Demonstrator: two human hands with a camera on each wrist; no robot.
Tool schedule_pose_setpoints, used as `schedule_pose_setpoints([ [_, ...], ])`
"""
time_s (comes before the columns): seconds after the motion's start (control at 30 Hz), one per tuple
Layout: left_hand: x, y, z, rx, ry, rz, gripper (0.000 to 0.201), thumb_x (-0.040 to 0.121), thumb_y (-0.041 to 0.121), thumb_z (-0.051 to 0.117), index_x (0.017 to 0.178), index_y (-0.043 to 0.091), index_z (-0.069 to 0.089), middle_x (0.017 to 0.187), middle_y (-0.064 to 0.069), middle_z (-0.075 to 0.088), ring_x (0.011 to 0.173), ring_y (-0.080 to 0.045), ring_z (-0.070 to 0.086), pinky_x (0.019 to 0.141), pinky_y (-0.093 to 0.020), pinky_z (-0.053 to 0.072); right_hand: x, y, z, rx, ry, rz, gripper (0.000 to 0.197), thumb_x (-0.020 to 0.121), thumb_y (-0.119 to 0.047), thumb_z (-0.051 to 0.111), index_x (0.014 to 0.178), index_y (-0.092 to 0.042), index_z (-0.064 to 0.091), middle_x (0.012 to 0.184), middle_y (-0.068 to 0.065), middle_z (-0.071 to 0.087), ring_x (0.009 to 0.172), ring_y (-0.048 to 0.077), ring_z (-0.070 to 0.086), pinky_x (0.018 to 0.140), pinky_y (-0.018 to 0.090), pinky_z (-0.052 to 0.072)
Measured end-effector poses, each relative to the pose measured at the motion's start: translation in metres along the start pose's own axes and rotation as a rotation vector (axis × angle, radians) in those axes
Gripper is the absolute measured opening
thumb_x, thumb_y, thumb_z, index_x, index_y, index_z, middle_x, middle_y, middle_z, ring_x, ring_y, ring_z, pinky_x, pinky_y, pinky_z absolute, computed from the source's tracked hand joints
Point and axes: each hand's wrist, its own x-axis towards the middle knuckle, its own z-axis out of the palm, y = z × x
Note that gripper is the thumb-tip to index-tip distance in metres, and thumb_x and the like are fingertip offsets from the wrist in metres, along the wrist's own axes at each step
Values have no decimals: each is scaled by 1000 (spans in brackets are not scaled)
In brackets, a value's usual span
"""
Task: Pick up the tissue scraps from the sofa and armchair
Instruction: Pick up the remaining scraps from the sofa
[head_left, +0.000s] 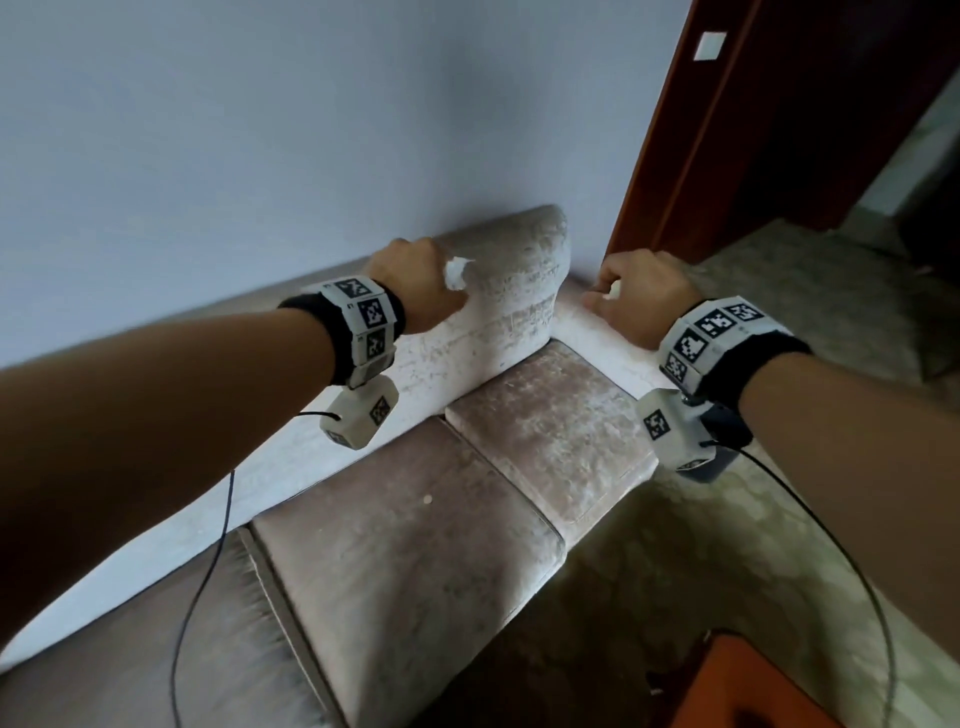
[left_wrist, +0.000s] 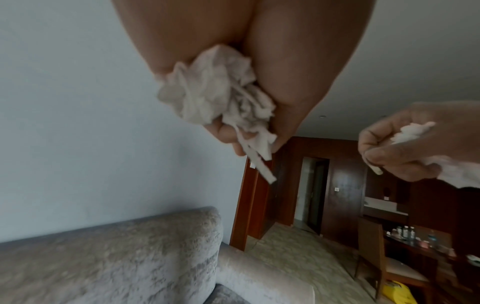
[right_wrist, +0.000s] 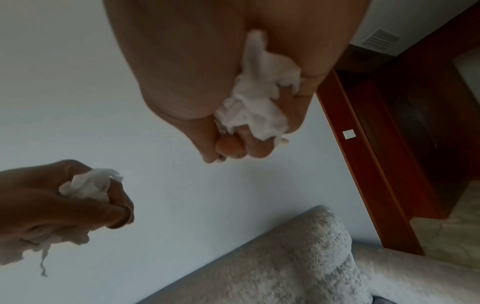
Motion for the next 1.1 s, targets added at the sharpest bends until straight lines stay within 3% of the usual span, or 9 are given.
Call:
schedule_pose_setpoints([
  [0.1, 27, 0, 15, 15, -5, -24, 30, 81, 46, 67, 91, 17, 70, 87, -8, 71, 86, -30, 65, 73, -37, 55, 24, 18, 9, 37, -32, 7, 17, 87, -37, 64, 83, -22, 59, 86, 2, 62, 84, 20, 57, 71, 26, 40],
  [0.2, 61, 0, 19, 18, -18, -66, 31, 79, 48, 67, 89, 19, 68, 89, -9, 71, 88, -32, 64, 77, -40, 56, 54, 28, 13, 16, -62, -39, 18, 86, -38, 64, 82, -21, 59, 80, 3, 63, 87, 25, 61, 71, 28, 43],
  [0.4, 148, 8, 18, -21, 66, -78, 26, 80, 47, 65, 76, 22, 61, 83, -8, 67, 82, -32, 62, 70, -33, 50, 139, 51, -2, -28, -24, -64, 21, 90, -36, 60, 95, -16, 65, 101, 10, 66, 108, 27, 53, 83, 29, 40],
  [0.6, 220, 12, 19, -50, 73, -158, 30, 81, 48, 63, 65, 25, 52, 81, -6, 67, 78, -29, 62, 66, -30, 47, 232, 70, -6, 8, -34, -77, 14, 86, -37, 62, 79, -25, 59, 98, 6, 65, 95, 24, 52, 82, 28, 42],
  [0.67, 231, 12, 26, -83, 89, -185, 31, 80, 48, 62, 63, 23, 53, 79, -6, 67, 80, -29, 62, 70, -33, 52, 253, 76, 4, 37, -37, -136, 14, 83, -38, 64, 76, -26, 60, 96, 6, 68, 89, 23, 56, 77, 27, 42],
  [0.77, 241, 9, 43, -76, 82, -283, 29, 79, 50, 61, 71, 22, 63, 79, -4, 68, 80, -28, 64, 72, -35, 55, 287, 76, 25, 39, -112, -245, 10, 83, -35, 66, 80, -25, 64, 96, 10, 69, 99, 28, 60, 79, 27, 42],
  [0.9, 238, -6, 72, -58, 106, -471, 30, 76, 53, 62, 70, 24, 61, 86, -7, 67, 82, -31, 63, 68, -30, 49, 328, 62, 69, 92, -166, -443, 15, 85, -28, 68, 84, -13, 69, 95, 13, 71, 99, 32, 61, 79, 29, 42],
  [1.0, 223, -11, 87, -72, 155, -627, 29, 77, 51, 65, 71, 23, 60, 88, -8, 68, 84, -31, 63, 68, -30, 47, 342, 50, 103, 134, -257, -605, 13, 83, -26, 69, 73, -19, 64, 90, 10, 72, 91, 28, 64, 72, 25, 40],
  [1.1, 201, -11, 110, -78, 192, -757, 27, 79, 46, 69, 73, 21, 62, 89, -8, 71, 86, -29, 66, 69, -29, 49, 347, 44, 137, 181, -327, -746, 13, 83, -28, 69, 74, -19, 66, 91, 8, 72, 92, 26, 64, 78, 27, 45],
])
